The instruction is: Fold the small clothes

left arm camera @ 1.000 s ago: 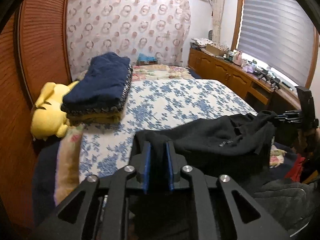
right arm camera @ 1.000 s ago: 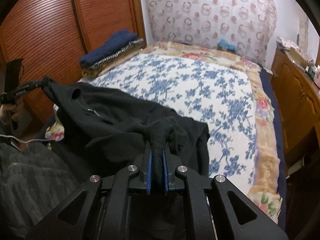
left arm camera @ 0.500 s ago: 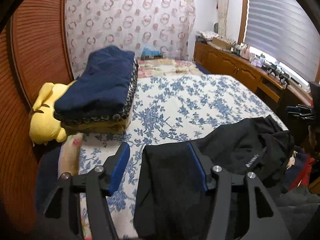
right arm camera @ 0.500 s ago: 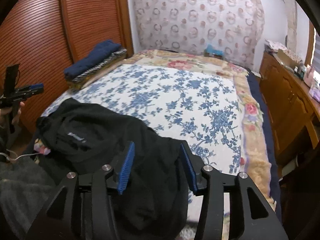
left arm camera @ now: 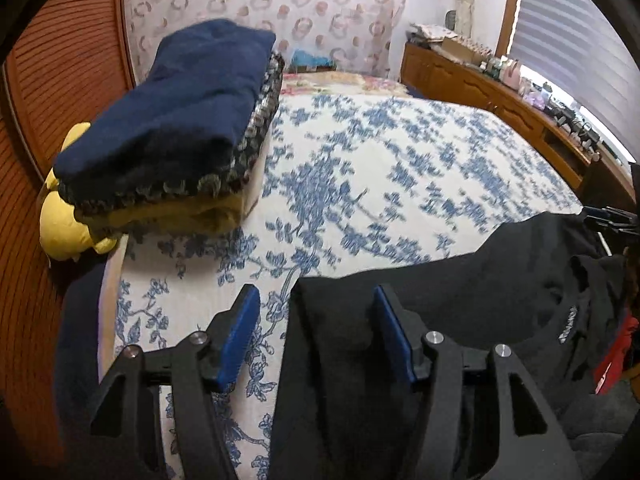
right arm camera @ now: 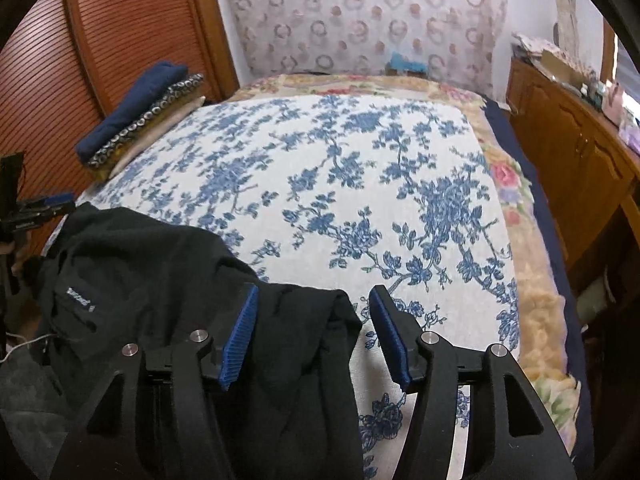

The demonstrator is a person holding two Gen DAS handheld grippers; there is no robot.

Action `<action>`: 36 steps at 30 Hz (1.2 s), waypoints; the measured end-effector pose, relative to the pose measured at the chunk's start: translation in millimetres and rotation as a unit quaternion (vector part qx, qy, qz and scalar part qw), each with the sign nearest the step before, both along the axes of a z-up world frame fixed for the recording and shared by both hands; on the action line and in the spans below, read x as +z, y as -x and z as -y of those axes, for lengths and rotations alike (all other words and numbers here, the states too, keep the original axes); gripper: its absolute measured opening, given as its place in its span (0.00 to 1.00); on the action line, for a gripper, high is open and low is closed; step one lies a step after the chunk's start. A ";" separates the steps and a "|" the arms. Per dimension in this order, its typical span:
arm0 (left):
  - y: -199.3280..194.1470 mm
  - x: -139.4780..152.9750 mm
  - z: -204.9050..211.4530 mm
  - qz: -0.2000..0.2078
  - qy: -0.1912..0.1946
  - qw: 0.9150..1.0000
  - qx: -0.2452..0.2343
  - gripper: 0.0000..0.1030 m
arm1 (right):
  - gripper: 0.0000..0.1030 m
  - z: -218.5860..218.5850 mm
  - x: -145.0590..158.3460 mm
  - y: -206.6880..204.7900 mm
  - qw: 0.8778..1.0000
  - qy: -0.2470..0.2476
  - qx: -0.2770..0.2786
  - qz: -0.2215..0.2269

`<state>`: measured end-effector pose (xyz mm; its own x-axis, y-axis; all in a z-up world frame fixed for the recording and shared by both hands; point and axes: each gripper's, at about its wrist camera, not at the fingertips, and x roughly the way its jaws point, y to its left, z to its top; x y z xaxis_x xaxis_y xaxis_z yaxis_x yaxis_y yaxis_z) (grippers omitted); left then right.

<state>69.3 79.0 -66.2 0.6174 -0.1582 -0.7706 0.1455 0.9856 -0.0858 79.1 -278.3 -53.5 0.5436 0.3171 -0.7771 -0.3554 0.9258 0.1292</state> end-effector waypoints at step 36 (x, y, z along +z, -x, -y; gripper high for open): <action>0.0 -20.0 -1.1 -0.002 0.008 1.000 0.007 0.58 | 0.40 47.1 29.9 29.9 0.993 -0.034 -0.093 0.071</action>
